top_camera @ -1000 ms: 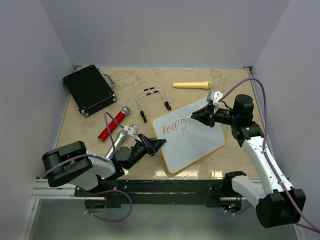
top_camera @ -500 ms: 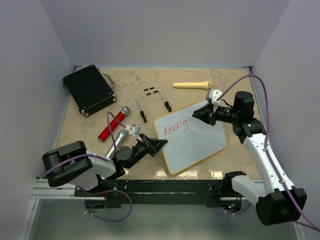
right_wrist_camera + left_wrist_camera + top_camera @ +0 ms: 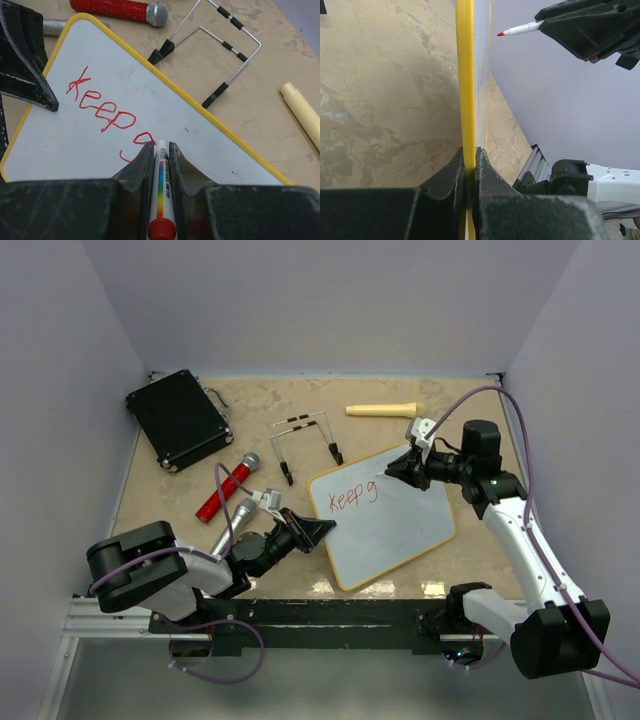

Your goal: Write a sentence on the whiteboard

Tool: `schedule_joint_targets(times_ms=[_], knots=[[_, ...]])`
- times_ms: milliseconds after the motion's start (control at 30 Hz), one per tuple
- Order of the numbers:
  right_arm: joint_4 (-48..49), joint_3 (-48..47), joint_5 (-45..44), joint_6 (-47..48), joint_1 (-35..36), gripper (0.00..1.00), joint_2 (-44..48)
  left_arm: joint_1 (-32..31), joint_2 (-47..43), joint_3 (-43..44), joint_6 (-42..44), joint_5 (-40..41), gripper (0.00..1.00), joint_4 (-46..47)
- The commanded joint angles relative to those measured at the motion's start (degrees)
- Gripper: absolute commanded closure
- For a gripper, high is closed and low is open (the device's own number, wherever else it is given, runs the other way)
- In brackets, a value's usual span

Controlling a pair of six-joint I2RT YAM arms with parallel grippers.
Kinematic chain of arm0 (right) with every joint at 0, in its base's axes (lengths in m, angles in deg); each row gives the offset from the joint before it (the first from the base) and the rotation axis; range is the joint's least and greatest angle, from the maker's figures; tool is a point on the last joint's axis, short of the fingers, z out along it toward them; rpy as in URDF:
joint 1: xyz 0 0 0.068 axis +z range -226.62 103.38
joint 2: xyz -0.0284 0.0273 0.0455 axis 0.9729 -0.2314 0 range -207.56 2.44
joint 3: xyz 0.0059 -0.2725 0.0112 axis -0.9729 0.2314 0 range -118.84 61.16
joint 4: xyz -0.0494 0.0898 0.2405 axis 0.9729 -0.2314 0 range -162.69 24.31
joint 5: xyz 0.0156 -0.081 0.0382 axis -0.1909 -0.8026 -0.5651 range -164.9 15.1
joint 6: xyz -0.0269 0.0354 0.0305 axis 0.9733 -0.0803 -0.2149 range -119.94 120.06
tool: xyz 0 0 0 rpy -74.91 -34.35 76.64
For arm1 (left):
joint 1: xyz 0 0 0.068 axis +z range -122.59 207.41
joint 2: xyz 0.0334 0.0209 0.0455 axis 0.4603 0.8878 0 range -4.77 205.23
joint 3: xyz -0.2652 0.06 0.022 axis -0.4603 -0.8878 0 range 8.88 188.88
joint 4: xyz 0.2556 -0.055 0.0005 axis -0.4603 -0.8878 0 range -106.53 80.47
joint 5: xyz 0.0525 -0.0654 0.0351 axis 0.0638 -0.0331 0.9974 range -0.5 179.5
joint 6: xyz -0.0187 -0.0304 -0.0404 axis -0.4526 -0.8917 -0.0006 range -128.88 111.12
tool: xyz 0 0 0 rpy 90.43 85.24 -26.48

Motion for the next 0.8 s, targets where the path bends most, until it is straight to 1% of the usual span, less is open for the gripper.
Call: schedule_joint_targets(times_ms=[0,133,367,433,767], knots=[[1.73,0.81,-1.14,1.77,-0.17,1.00,0.79,-0.05,-0.76,-0.42,2.62,-1.15,1.00,3.03],[1.55,0.81,-1.49,2.30,0.36,1.00,0.09,-0.05,-1.29,-0.16,2.44,-1.06,1.00,2.24],[2.34,0.90,-5.09,1.16,4.57,1.00,-1.58,-0.05,-2.08,-0.24,2.44,-0.71,1.00,1.27],[2.08,0.72,-5.71,1.16,4.76,1.00,-1.41,-0.05,-2.34,-0.25,2.53,-0.53,1.00,0.75],[0.76,1.86,-8.08,1.25,4.84,1.00,4.03,-0.05,-3.66,-0.86,2.62,0.08,1.00,-0.22]])
